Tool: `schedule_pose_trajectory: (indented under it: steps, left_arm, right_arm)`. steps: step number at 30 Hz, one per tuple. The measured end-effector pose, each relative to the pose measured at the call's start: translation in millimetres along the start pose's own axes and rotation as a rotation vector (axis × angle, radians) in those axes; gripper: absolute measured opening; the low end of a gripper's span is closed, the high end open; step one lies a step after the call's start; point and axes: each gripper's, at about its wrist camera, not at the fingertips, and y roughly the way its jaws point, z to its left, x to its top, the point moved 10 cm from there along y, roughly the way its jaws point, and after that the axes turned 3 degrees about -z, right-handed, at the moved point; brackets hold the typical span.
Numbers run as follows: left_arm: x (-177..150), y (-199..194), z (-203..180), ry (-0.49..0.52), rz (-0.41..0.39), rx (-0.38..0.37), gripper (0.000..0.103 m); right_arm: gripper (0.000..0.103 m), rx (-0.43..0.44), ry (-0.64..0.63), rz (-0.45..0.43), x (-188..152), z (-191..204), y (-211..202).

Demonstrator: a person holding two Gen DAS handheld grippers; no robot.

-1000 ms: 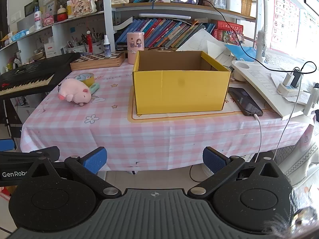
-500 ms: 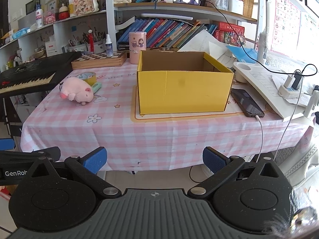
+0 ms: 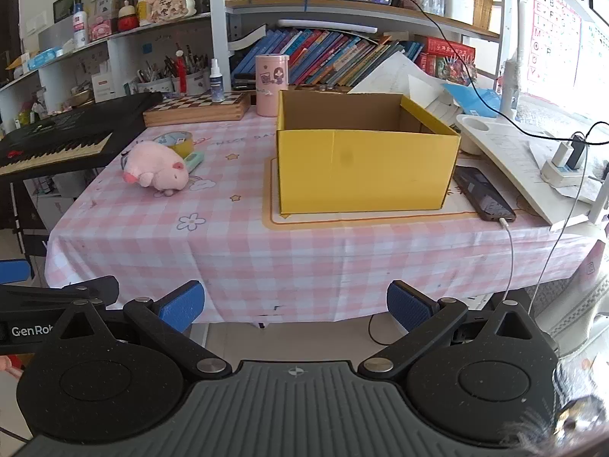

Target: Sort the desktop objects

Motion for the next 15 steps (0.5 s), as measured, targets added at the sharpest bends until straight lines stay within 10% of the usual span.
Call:
schedule_pose_trajectory:
  steps: [15]
  left_arm:
    - [0.8,4.7,26.1,-0.019,0.008,0.025,0.103]
  right_arm:
    - [0.103,0.026,-0.028,0.008,4.6,27.8,9.7]
